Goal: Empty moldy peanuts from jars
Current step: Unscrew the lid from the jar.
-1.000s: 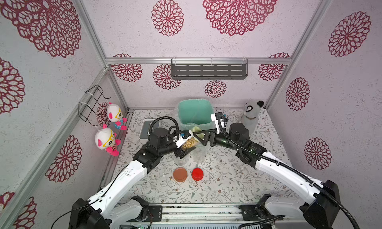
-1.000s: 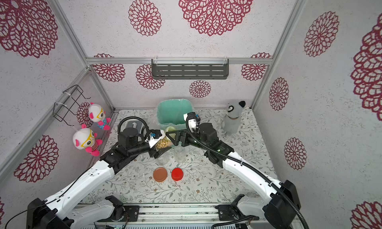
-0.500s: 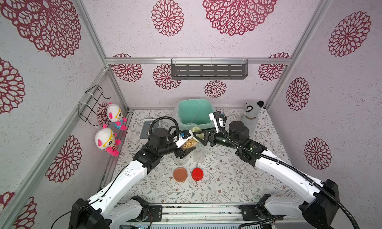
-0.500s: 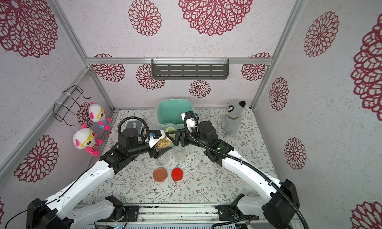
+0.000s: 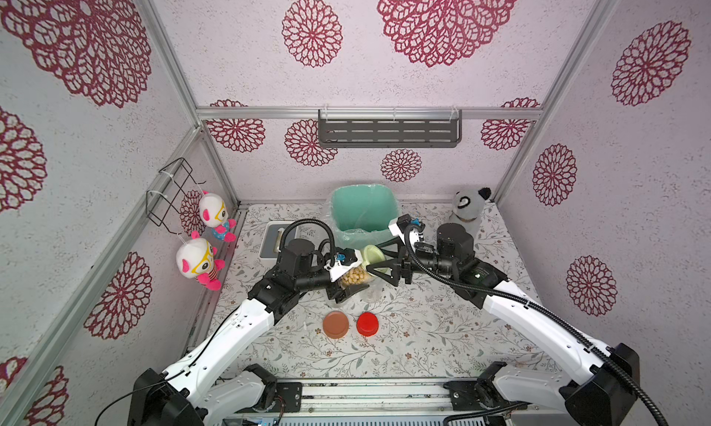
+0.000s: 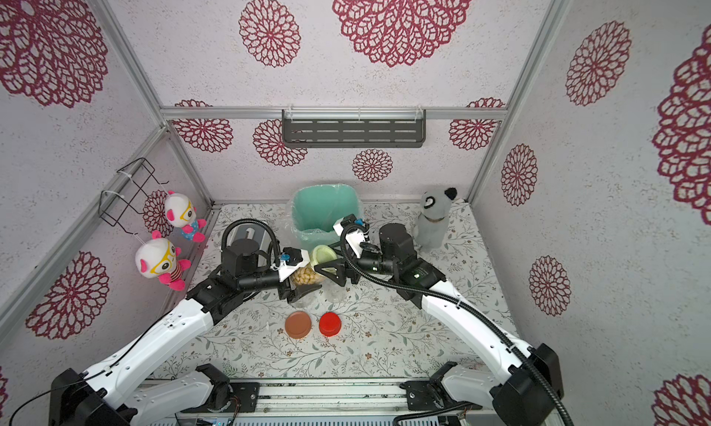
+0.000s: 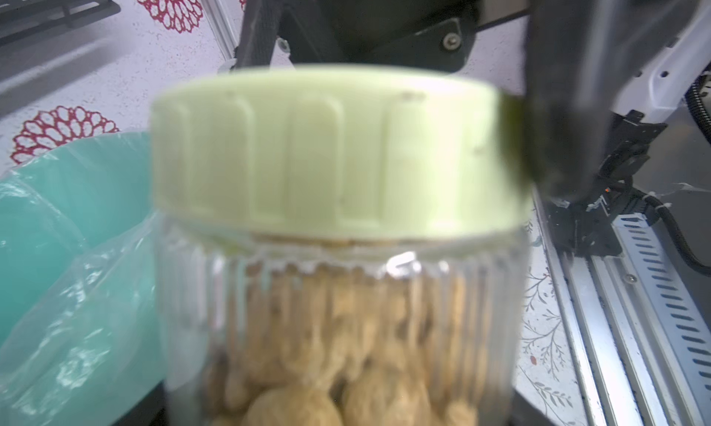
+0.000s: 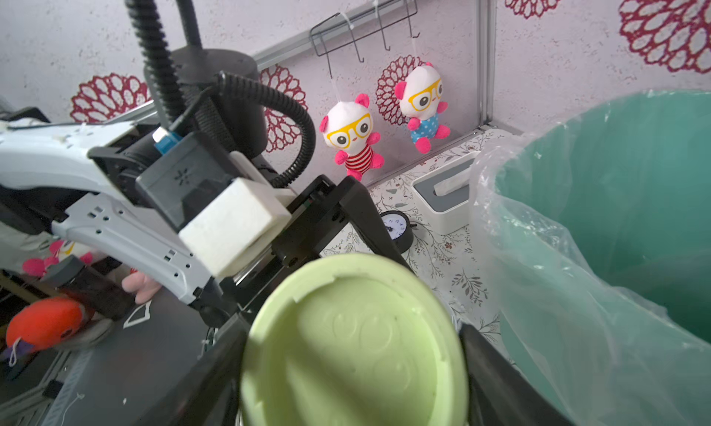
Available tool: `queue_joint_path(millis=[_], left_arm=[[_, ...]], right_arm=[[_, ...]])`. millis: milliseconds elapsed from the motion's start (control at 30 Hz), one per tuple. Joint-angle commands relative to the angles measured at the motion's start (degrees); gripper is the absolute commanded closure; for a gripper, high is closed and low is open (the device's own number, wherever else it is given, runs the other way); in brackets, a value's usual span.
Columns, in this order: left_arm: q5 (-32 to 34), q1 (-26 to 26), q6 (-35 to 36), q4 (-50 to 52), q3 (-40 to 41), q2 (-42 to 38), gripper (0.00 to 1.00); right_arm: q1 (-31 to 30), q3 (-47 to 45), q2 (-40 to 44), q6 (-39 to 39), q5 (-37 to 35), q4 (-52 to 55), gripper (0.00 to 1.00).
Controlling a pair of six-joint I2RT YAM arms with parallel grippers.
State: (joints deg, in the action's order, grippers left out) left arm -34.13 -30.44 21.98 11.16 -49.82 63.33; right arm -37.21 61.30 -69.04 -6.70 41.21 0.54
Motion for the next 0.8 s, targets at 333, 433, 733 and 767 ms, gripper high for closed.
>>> queue_joint_path(millis=[333, 433, 733, 767], left_arm=[[-7.4, 1.8, 0.4, 7.0, -7.6, -0.5, 1.00], [-7.0, 1.8, 0.5, 7.1, -7.6, -0.2, 1.00], [-4.6, 1.9, 0.4, 4.8, -6.2, -0.4, 1.00], [-4.2, 1.8, 0.2, 3.9, -5.9, -0.6, 1.00]], right_arm=[[3.3, 12.9, -5.8, 29.9, 10.2, 24.1, 0.75], [3.2, 13.5, -6.4, 27.0, 12.3, 20.8, 0.49], [3.0, 6.4, -3.9, 9.0, 16.0, -1.9, 0.01], [3.0, 5.9, -3.5, 7.4, 16.0, -3.7, 0.01]])
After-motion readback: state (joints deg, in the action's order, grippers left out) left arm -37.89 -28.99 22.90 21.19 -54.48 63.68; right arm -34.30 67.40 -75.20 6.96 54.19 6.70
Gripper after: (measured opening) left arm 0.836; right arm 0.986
